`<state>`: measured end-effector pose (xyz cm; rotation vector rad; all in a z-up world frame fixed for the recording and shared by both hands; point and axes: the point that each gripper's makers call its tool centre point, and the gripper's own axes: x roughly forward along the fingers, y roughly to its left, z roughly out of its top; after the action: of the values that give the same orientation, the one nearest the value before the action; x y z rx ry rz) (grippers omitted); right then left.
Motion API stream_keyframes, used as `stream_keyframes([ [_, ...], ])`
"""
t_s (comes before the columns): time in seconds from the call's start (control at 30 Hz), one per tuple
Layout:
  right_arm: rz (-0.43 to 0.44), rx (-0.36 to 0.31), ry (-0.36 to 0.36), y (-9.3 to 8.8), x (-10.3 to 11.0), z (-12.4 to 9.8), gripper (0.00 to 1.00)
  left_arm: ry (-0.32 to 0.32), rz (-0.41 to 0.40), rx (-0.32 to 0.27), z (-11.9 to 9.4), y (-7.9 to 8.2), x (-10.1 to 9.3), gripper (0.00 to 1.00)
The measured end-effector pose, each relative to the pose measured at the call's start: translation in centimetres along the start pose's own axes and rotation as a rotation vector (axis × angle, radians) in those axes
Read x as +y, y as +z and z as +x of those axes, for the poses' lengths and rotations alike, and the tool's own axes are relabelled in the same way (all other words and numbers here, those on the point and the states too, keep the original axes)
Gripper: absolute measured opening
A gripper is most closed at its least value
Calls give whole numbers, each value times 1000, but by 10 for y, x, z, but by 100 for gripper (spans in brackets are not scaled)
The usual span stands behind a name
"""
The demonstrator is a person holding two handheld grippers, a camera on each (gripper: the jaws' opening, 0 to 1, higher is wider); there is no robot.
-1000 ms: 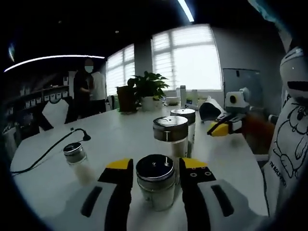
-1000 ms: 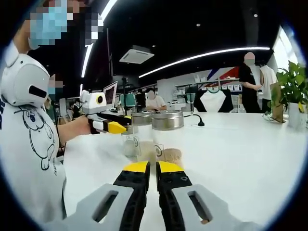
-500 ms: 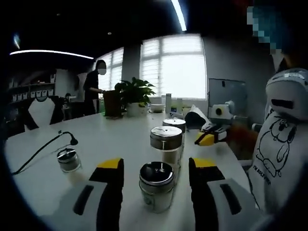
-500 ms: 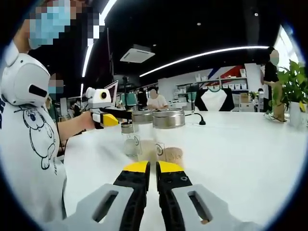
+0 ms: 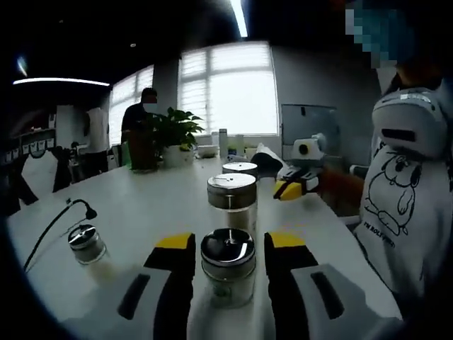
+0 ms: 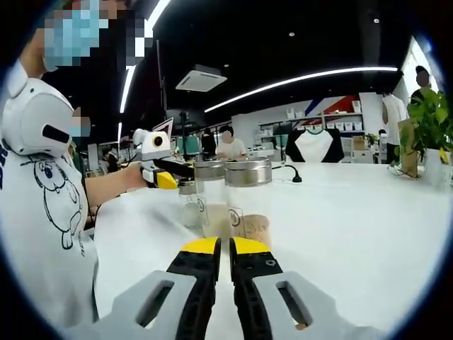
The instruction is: Rotate the seasoning bottle until the label or dispensing opening points toward the visible target arrow and the bottle remains upright within the marked orientation range
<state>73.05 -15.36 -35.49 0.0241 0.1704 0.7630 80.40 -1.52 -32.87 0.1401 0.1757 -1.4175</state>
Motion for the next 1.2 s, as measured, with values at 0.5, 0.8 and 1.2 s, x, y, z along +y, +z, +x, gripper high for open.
stream_keyframes([
  [0.5, 6, -5, -2, -1, -1, 1, 2, 96, 18, 35, 3, -3, 2, 33],
  [0.8, 6, -14, -15, 2, -4, 0, 2, 226, -11, 41, 0, -4, 4, 33],
  [1.2, -2, -12, -8, 4, -4, 2, 2, 320, -30, 29, -5, -4, 6, 33],
])
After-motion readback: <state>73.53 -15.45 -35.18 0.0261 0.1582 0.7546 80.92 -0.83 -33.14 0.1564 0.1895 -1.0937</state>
